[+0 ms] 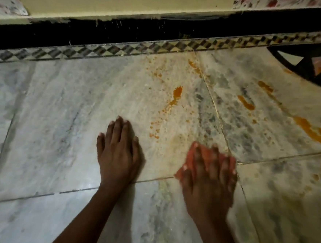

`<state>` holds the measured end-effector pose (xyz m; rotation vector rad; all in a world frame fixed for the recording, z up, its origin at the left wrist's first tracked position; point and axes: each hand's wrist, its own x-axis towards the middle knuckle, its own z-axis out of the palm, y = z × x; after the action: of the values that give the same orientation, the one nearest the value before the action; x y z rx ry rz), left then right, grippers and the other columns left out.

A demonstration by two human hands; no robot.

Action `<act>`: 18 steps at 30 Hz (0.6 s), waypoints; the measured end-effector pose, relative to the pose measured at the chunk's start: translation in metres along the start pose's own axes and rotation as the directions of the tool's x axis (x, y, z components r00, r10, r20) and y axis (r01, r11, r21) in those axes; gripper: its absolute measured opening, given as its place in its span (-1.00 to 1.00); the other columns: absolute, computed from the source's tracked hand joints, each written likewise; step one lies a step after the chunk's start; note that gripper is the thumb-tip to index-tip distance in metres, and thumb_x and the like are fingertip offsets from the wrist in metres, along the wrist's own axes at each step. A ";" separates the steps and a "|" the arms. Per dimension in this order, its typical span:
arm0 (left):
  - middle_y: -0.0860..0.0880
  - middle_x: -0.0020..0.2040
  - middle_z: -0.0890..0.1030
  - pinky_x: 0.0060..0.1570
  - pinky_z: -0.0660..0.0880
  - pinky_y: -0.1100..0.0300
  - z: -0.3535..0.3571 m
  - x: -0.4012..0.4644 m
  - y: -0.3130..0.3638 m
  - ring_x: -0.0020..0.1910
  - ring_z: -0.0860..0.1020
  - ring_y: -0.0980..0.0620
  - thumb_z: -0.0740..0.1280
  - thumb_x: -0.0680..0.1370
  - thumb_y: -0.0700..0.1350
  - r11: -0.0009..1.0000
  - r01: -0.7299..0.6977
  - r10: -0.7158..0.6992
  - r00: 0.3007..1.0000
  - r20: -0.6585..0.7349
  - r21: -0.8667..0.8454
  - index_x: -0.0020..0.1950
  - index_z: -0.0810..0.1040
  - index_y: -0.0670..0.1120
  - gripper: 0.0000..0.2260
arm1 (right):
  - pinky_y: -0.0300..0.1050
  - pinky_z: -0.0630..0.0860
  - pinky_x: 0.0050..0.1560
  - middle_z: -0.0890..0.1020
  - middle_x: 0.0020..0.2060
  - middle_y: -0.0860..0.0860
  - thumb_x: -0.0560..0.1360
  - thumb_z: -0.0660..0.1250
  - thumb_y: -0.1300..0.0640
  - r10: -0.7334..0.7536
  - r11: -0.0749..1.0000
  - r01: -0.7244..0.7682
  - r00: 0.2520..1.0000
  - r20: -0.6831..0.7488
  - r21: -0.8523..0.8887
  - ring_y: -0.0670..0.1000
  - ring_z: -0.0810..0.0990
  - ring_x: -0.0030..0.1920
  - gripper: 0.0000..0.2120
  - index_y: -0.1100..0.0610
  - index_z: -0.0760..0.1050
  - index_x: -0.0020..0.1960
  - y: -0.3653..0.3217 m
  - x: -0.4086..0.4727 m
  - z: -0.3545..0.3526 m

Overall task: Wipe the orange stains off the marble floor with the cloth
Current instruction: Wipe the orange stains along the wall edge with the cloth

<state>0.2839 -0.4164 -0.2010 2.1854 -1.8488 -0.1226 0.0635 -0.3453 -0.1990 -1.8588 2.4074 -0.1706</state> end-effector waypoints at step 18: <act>-0.04 0.74 0.08 0.62 0.06 -0.17 0.002 0.007 -0.005 0.71 0.06 -0.07 0.07 0.64 0.05 0.997 0.068 -0.068 0.998 0.020 -0.035 0.69 0.20 0.11 -0.43 | 0.39 -0.08 0.64 0.04 0.73 0.08 0.64 -0.03 -0.33 -0.030 0.998 0.030 0.999 0.013 0.049 0.32 -0.08 0.70 -0.36 -0.24 0.07 0.70 -0.109 0.119 0.017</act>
<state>0.2898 -0.4225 -0.2036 2.2310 -1.7689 -0.1894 0.1402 -0.4878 -0.2009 -1.8692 2.3451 -0.2162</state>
